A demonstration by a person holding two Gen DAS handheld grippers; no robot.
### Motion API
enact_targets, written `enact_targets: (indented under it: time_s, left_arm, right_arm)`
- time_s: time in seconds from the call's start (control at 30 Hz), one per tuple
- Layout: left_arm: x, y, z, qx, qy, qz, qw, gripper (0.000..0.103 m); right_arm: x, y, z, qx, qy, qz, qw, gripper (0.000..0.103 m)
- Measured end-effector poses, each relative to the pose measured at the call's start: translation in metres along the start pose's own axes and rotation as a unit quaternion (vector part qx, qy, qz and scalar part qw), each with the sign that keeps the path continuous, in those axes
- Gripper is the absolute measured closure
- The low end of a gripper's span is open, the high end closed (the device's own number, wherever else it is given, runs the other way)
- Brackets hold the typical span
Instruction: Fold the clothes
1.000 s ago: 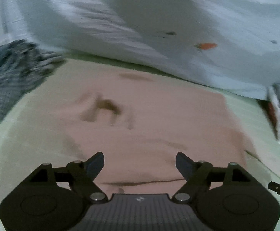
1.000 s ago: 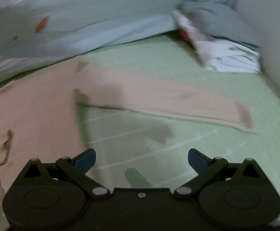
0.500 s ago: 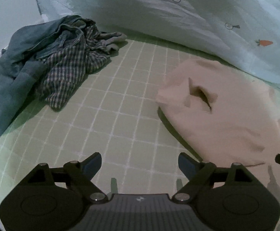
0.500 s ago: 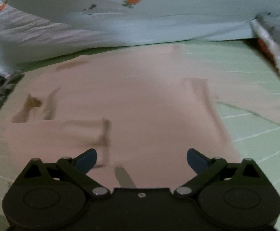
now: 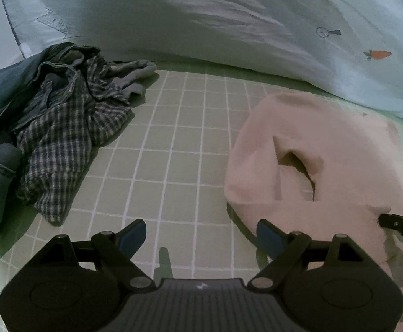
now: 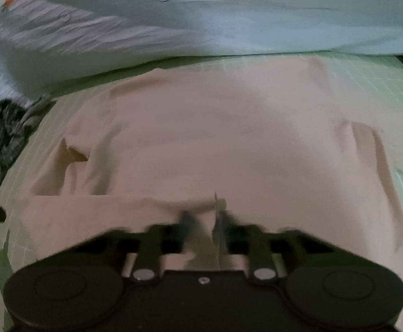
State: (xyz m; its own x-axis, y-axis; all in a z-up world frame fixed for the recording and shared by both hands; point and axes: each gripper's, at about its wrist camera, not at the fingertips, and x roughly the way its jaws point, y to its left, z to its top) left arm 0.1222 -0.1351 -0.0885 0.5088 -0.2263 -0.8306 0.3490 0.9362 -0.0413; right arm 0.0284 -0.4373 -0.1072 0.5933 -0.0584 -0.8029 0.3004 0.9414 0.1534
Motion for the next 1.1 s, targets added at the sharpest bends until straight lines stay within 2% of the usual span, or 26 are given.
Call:
enact_targets:
  time_s: [0.13, 0.23, 0.33, 0.43, 0.57, 0.63, 0.73, 0.77, 0.83, 0.93, 0.97, 1.0, 1.03, 1.1]
  left_arm:
    - [0.003, -0.004, 0.001, -0.015, 0.004, 0.007, 0.9998, 0.016]
    - [0.003, -0.008, 0.001, -0.019, 0.005, 0.012, 0.9997, 0.016]
    - [0.005, -0.013, 0.003, -0.016, 0.008, 0.017, 0.9997, 0.016]
    - [0.007, -0.017, 0.006, -0.008, 0.008, 0.023, 0.9997, 0.016]
    - [0.009, -0.019, 0.008, -0.002, 0.008, 0.033, 0.9994, 0.016]
    - [0.011, -0.018, 0.009, -0.004, 0.012, 0.041, 0.9991, 0.016]
    - [0.012, -0.016, 0.010, -0.011, 0.015, 0.049, 0.9986, 0.016]
    - [0.011, -0.015, 0.010, -0.013, 0.015, 0.051, 0.9985, 0.016]
    - [0.008, -0.014, 0.009, -0.016, 0.013, 0.054, 0.9984, 0.016]
    - [-0.008, -0.014, 0.003, -0.019, -0.004, 0.053, 0.9984, 0.015]
    - [-0.016, -0.014, 0.000, -0.023, -0.012, 0.053, 0.9982, 0.014]
    - [-0.022, -0.014, -0.004, -0.028, -0.018, 0.052, 0.9981, 0.010]
    - [-0.028, -0.013, -0.008, -0.032, -0.025, 0.051, 0.9979, 0.010]
    - [-0.036, -0.010, -0.017, -0.035, -0.033, 0.037, 0.9982, 0.010]
  right_arm:
    - [-0.020, -0.010, 0.013, -0.017, -0.049, 0.000, 0.999, 0.101]
    - [-0.038, -0.031, 0.030, -0.006, -0.100, -0.032, 0.995, 0.101]
    - [-0.046, -0.074, 0.050, 0.043, -0.138, -0.072, 0.987, 0.101]
    - [-0.050, -0.125, 0.065, 0.090, -0.163, -0.127, 0.974, 0.101]
    - [-0.048, -0.186, 0.072, 0.135, -0.177, -0.201, 0.954, 0.101]
    - [-0.045, -0.210, 0.073, 0.160, -0.172, -0.221, 0.947, 0.100]
    - [-0.040, -0.216, 0.068, 0.157, -0.160, -0.226, 0.948, 0.097]
    - [-0.038, -0.212, 0.066, 0.148, -0.156, -0.229, 0.949, 0.093]
    - [-0.039, -0.199, 0.059, 0.141, -0.151, -0.225, 0.952, 0.060]
    - [-0.046, -0.176, 0.045, 0.140, -0.145, -0.211, 0.957, 0.029]
    - [-0.051, -0.165, 0.040, 0.134, -0.147, -0.202, 0.959, 0.024]
    - [-0.056, -0.153, 0.033, 0.125, -0.149, -0.191, 0.962, 0.010]
    - [-0.061, -0.140, 0.027, 0.116, -0.151, -0.181, 0.965, 0.000]
    - [-0.070, -0.114, 0.011, 0.086, -0.154, -0.164, 0.971, 0.000]
